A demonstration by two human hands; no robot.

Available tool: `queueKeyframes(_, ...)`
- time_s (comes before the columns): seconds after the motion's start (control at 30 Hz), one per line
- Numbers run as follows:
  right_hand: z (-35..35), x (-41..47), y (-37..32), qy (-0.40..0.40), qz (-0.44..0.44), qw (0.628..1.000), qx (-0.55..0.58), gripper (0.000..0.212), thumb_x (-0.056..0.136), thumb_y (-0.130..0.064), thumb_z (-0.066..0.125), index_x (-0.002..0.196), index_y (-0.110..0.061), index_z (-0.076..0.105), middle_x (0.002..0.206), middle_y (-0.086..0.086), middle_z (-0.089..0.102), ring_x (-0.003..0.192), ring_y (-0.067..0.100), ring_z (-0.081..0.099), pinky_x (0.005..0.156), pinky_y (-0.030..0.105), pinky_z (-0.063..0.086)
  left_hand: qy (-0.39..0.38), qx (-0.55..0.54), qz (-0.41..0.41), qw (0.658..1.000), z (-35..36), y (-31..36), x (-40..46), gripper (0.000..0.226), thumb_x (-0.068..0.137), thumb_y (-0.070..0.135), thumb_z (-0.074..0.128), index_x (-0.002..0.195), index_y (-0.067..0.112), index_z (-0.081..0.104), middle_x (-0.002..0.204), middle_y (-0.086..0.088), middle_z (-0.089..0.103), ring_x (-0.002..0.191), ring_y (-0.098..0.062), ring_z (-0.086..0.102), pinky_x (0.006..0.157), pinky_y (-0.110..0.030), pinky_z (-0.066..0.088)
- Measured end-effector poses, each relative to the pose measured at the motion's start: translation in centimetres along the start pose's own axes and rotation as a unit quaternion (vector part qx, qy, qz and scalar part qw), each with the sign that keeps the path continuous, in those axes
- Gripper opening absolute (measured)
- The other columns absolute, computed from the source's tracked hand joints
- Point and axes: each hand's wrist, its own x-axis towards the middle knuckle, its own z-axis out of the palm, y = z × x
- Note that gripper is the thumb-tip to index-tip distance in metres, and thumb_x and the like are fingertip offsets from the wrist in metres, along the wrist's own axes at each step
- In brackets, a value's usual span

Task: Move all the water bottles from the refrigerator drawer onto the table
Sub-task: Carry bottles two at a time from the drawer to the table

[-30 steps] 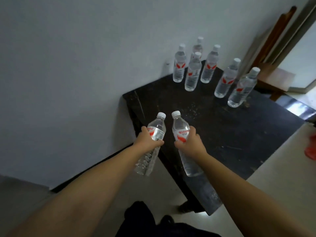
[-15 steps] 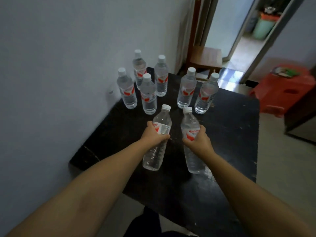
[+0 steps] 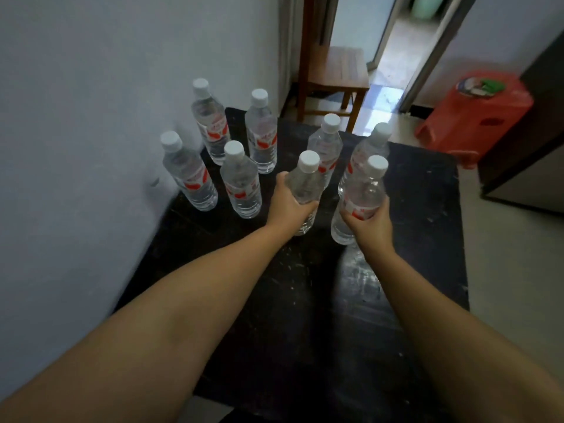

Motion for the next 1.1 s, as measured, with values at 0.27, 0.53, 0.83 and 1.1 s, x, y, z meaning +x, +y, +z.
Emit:
queueKeyframes(0.27,0.3,-0.6,2.8,-0.010,0.009,1.000,0.017,0.084,0.079,-0.020,0.078,0.146,-0.023,0.026,0.135,-0.001,0.052,0.118,0.013,0.052,0.096,0.026,0.042,-0.003,0.001,0.028,1.000,1.0,-2.5,0.1,0.076,0.070,0.009,0.080,0.130,0.012,0.035,0.129,-0.008,0.049,0.118,-0.016,0.050,0.093,-0.020,0.035)
queueKeyframes(0.53,0.1,0.2,2.9,-0.027,0.006,1.000,0.003,0.084,0.080,-0.019,0.077,0.145,-0.022,0.025,0.136,0.002,0.052,0.120,0.016,0.053,0.097,0.029,0.043,-0.003,0.030,0.031,0.999,1.2,-2.2,0.2,0.076,0.074,0.010,0.078,0.134,0.009,0.031,0.136,-0.009,0.043,0.126,-0.017,0.045,0.095,-0.017,0.031)
queueKeyframes(0.83,-0.8,0.6,3.0,-0.074,0.024,0.997,-0.017,0.093,0.075,-0.020,0.080,0.145,-0.023,0.020,0.140,0.004,0.046,0.127,0.020,0.049,0.106,0.041,0.043,-0.017,0.060,-0.017,0.998,0.6,-1.5,-0.3,0.082,0.073,0.017,0.079,0.137,0.011,0.028,0.139,-0.012,0.040,0.129,-0.023,0.043,0.098,-0.022,0.032)
queueKeyframes(1.1,-1.0,-1.8,3.0,-0.217,0.077,0.919,-0.322,0.056,0.083,-0.024,0.070,0.133,-0.008,0.052,0.130,0.012,0.059,0.119,0.029,0.057,0.098,0.034,0.046,-0.066,0.167,-0.101,0.978,-0.8,-2.1,-4.3,0.072,0.084,0.028,0.067,0.143,0.011,0.028,0.140,-0.016,0.044,0.127,-0.031,0.047,0.106,-0.041,0.041)
